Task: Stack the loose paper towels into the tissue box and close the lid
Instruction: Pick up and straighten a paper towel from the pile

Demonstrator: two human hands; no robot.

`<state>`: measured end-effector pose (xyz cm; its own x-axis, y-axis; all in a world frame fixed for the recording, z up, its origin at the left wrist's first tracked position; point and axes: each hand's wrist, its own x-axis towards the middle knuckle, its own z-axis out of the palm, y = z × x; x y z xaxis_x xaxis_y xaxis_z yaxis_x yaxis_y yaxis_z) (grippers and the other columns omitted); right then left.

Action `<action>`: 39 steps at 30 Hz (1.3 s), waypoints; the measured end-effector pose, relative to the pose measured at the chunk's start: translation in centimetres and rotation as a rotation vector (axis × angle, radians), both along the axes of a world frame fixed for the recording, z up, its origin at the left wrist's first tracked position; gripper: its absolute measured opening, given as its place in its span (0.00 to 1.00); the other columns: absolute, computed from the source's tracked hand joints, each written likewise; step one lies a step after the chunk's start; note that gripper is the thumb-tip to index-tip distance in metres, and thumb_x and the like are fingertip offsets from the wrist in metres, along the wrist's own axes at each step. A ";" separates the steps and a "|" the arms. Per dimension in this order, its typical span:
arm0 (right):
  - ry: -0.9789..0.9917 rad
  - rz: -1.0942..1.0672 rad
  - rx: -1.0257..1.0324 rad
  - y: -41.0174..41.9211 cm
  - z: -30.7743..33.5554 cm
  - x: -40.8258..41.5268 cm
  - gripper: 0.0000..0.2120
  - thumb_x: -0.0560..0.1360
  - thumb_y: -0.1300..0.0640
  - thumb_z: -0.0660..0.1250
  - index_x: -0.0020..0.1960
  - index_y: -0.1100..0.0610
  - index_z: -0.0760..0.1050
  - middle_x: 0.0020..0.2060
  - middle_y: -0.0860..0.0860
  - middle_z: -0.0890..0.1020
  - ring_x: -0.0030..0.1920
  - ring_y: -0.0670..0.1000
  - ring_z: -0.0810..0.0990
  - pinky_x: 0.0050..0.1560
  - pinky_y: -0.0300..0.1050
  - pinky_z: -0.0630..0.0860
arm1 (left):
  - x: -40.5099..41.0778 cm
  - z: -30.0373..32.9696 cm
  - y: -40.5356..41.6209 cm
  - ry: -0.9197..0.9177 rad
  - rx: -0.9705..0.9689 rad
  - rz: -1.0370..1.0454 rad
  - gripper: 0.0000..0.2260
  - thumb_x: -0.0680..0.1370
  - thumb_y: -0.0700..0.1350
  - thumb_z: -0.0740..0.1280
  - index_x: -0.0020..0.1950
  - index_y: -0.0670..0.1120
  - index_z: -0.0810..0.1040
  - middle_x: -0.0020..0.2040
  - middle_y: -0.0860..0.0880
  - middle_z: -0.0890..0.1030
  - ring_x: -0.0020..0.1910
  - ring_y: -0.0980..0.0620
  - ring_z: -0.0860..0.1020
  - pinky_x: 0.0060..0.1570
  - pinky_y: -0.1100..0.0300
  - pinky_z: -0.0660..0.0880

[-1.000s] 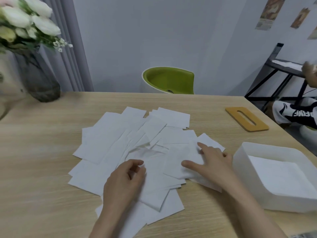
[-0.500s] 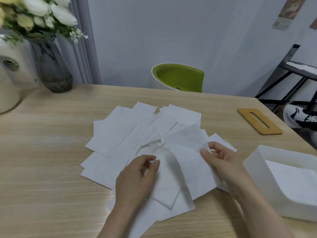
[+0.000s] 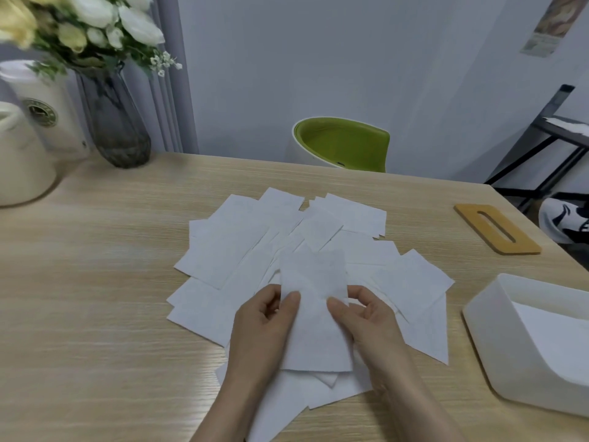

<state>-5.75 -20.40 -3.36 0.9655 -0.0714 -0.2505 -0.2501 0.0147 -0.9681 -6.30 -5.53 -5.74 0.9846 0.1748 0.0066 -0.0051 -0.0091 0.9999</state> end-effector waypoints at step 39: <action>-0.315 0.318 -1.092 2.8 -2.0 8.0 0.34 0.69 0.43 0.70 0.71 0.43 0.62 0.66 0.44 0.68 0.68 0.48 0.60 0.50 0.39 0.47 | 0.1 -1.2 7.2 0.051 -0.177 0.384 0.07 0.79 0.41 0.67 0.46 0.51 0.82 0.41 0.53 0.86 0.39 0.55 0.82 0.39 0.59 0.76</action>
<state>2.28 -17.64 -5.39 0.9869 0.1547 0.0464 0.1590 -0.8796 -0.4484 -6.24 1.68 -6.97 0.8460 0.5230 -0.1035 0.0145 0.1714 0.9851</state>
